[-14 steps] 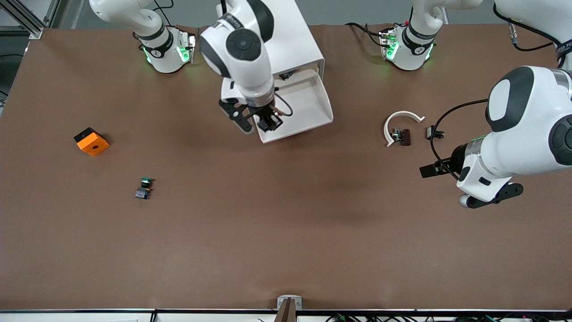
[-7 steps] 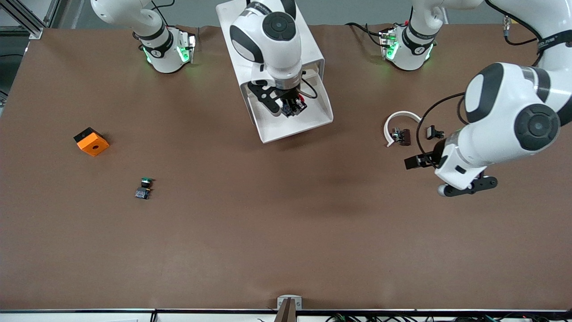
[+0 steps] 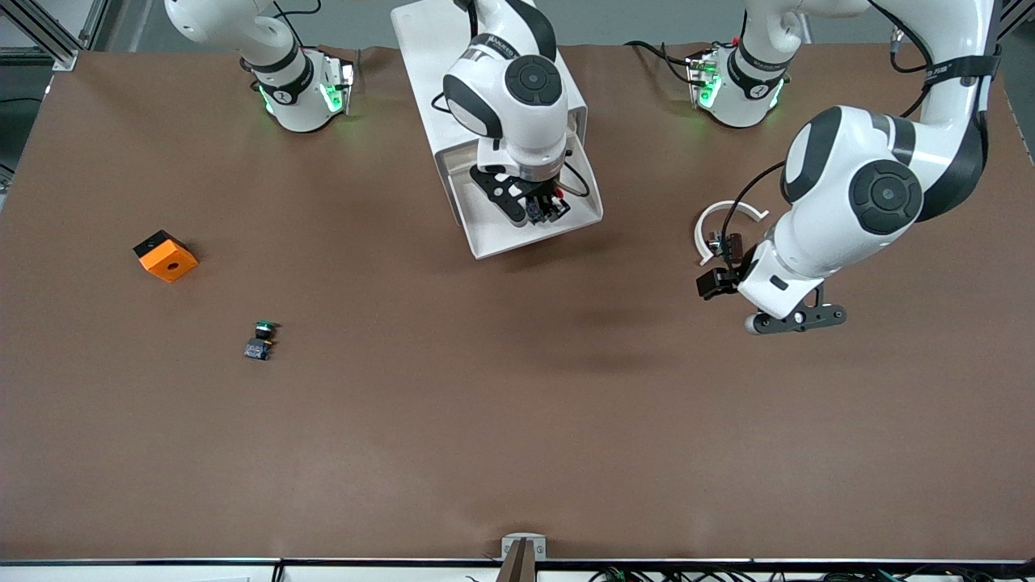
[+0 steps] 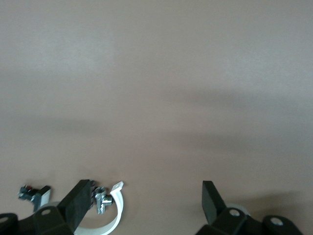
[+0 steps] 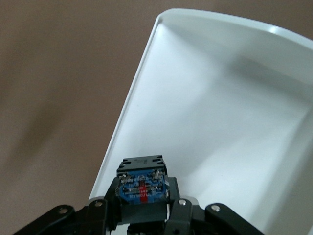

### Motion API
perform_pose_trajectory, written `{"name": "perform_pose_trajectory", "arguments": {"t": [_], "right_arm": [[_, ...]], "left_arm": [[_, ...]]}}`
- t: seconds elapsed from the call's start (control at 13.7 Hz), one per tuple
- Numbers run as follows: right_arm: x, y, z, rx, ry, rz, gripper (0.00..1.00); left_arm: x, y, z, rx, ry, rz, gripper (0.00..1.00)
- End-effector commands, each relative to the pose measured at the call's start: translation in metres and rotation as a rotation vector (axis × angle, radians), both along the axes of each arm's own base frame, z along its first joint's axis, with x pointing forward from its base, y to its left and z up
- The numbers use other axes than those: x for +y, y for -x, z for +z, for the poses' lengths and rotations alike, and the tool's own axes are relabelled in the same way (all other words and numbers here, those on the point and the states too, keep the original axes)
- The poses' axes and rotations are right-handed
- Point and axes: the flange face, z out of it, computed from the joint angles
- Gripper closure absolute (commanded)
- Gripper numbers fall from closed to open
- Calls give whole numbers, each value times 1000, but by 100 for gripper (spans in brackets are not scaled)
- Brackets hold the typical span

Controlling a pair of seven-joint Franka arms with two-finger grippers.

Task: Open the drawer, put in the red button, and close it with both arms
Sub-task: 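Open the right gripper to drop the button while the left gripper approaches the drawer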

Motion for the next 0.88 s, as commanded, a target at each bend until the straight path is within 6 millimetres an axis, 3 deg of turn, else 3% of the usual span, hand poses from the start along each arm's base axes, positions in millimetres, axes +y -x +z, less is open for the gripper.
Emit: {"name": "perform_pose_trajectory", "arguments": {"t": [0.0, 0.15, 0.22, 0.29, 0.37, 0.59, 0.8], "right_arm": [[6, -1, 5, -6, -1, -9, 100], [8, 2, 5, -3, -3, -8, 100], [8, 3, 4, 1, -2, -9, 83], [10, 5, 4, 2, -1, -7, 27], [13, 11, 4, 2, 5, 2, 0], [17, 17, 5, -5, 9, 28, 0], [10, 4, 20, -15, -1, 52, 0]], "left_arm": [[-15, 14, -9, -33, -4, -28, 0], [-30, 16, -19, -27, 1, -33, 0], [-36, 18, -19, -28, 4, -41, 0], [-41, 19, -25, -19, 3, -46, 0], [-47, 21, -27, -16, 4, -45, 0], [-79, 29, -41, -18, 9, 2, 0], [-117, 43, -53, -12, 10, 4, 0]]}}
